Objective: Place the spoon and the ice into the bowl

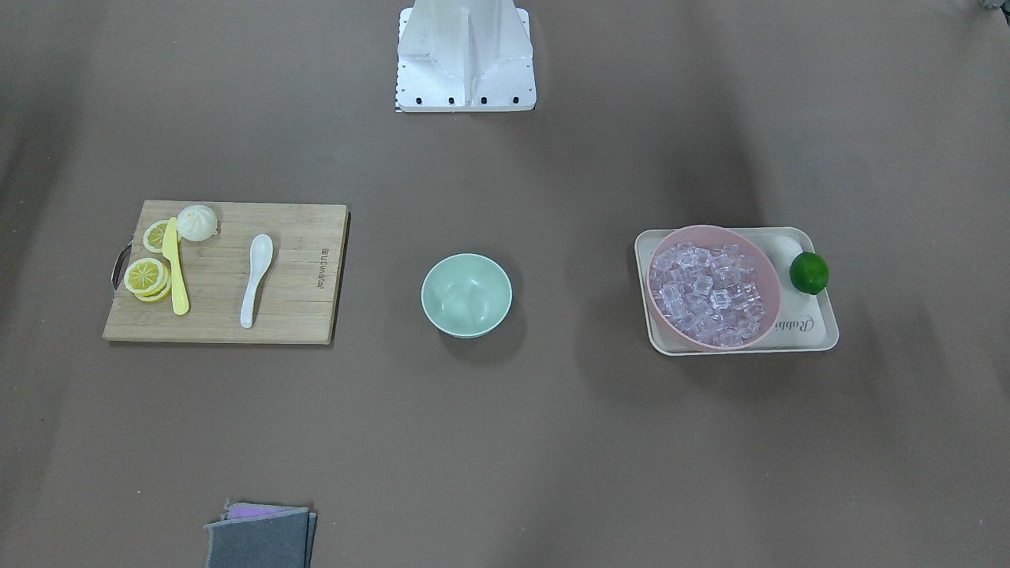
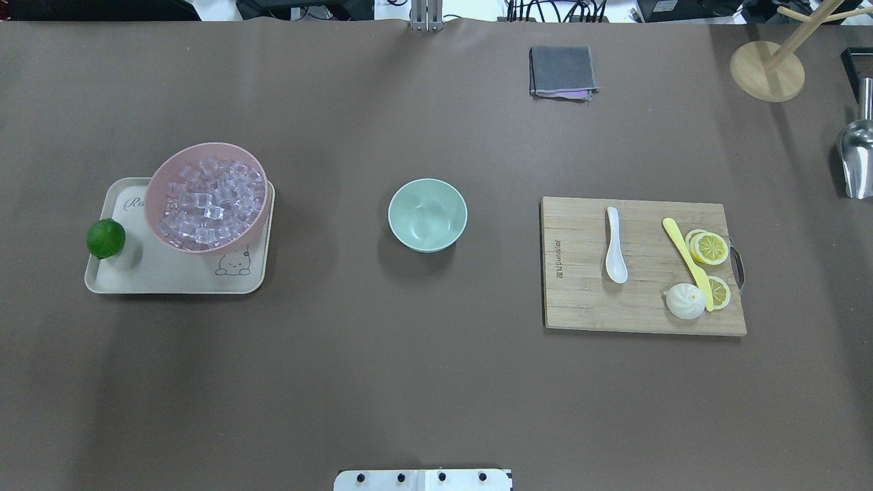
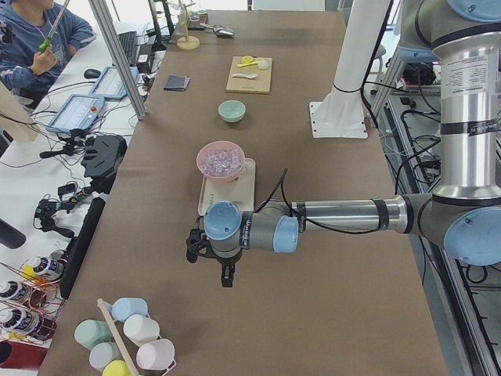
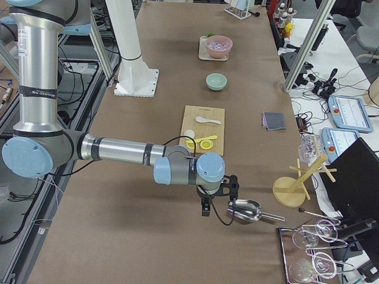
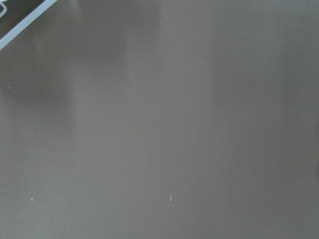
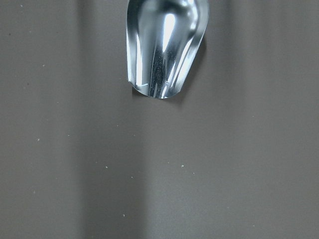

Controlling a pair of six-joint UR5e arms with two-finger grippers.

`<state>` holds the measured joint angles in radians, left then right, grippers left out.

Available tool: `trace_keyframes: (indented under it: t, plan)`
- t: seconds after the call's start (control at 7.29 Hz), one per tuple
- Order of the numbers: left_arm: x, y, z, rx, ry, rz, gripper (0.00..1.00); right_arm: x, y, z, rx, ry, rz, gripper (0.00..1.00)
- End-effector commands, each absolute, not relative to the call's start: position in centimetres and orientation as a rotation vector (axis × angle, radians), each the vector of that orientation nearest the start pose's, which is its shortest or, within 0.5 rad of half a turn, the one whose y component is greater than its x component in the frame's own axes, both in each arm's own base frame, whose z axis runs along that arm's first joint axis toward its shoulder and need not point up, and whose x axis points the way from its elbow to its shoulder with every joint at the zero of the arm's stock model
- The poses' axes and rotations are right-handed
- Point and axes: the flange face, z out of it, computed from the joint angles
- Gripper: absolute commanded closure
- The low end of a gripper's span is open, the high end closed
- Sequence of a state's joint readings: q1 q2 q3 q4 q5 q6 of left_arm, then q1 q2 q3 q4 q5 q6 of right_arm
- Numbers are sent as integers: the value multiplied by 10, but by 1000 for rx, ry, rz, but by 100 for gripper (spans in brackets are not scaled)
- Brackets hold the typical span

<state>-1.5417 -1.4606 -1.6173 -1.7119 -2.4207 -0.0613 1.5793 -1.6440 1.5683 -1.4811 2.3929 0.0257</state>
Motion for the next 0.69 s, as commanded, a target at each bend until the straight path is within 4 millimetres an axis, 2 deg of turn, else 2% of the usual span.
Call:
trace_keyframes:
  t: [0.0,0.55]
  plan:
    - [-48,-453,669,39,815,3,2,64,-462,682,0,-812,18,0]
    - [-48,-453,669,39,809,2,2,65,-462,683,0,-810,19,0]
